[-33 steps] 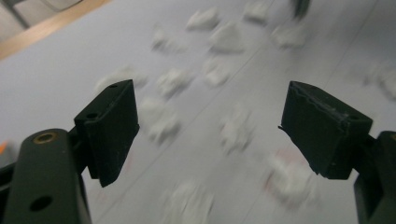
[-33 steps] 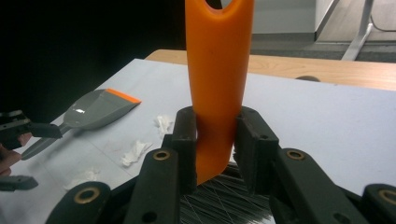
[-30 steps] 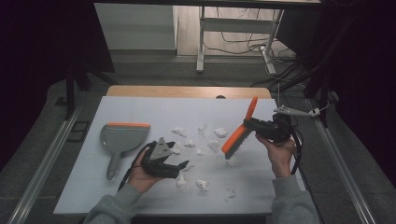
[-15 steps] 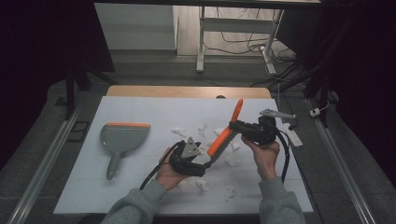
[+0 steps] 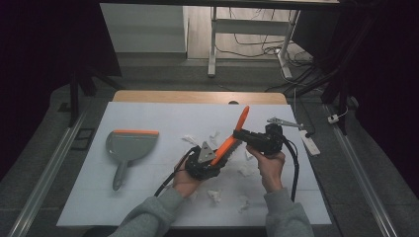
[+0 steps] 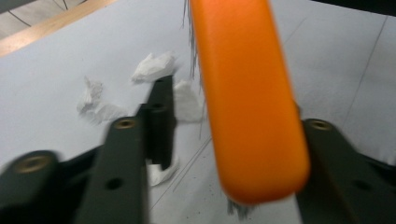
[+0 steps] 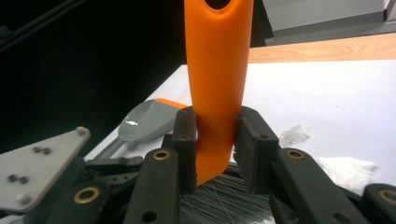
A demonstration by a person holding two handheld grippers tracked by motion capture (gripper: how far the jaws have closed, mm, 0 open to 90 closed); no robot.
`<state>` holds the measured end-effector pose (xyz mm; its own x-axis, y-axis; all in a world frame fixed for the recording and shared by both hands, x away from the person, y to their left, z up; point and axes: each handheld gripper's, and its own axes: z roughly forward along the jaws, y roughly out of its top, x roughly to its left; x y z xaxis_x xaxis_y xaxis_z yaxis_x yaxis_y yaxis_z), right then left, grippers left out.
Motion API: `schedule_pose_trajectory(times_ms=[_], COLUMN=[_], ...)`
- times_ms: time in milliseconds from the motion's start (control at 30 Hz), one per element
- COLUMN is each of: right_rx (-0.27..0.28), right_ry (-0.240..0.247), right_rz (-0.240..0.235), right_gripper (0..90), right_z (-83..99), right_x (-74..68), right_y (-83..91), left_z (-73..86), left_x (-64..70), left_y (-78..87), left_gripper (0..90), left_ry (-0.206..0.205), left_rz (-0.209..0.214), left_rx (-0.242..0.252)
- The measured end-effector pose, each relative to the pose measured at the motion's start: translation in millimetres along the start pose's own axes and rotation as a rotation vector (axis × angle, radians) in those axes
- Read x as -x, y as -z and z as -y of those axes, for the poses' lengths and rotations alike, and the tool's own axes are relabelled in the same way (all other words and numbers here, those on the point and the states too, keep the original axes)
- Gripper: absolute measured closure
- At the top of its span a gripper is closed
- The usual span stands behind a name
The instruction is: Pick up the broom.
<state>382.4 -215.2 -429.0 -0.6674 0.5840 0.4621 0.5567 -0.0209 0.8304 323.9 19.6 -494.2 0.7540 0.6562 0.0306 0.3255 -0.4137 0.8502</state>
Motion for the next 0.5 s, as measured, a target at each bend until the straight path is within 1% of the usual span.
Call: schedule_pose_trajectory(times_ms=[67,133,233,267,367,400,467,500], right_rx=[-0.005,-0.008,-0.014,-0.014,-0.020,-0.021,-0.020,-0.020], right_ry=[0.004,0.000,0.006,0.006,0.005,0.019,0.035,0.049], right_rz=[0.001,-0.003,0.000,0.002,0.004,0.013,0.010,0.019], right_gripper=[70.5,70.5,70.4,70.3,70.0,69.4,67.2,62.8], right_z=[0.6,1.0,0.7,1.0,1.1,1.3,0.7,0.1], right_x=[-1.7,-3.2,-4.4,-5.1,-4.9,-6.4,-7.2,-8.4], right_y=[-2.1,-3.1,-3.2,-4.1,-5.4,-6.6,-7.2,-6.3], left_z=[0.2,0.1,0.4,0.1,-0.3,-0.7,-1.9,-2.6], left_x=[-1.2,-4.7,-7.8,-10.7,-12.9,-15.8,-19.1,-21.2], left_y=[1.0,2.1,3.5,5.1,6.8,9.5,13.3,15.8], left_gripper=[72.5,76.6,78.7,79.4,79.9,80.0,80.0,80.0], left_ry=[-0.003,0.012,0.012,0.018,0.015,0.014,0.009,0.011], left_rz=[-0.014,-0.003,-0.007,0.001,0.010,0.021,0.025,0.026], left_rx=[-0.001,-0.008,-0.014,-0.022,-0.032,-0.041,-0.048,-0.048])
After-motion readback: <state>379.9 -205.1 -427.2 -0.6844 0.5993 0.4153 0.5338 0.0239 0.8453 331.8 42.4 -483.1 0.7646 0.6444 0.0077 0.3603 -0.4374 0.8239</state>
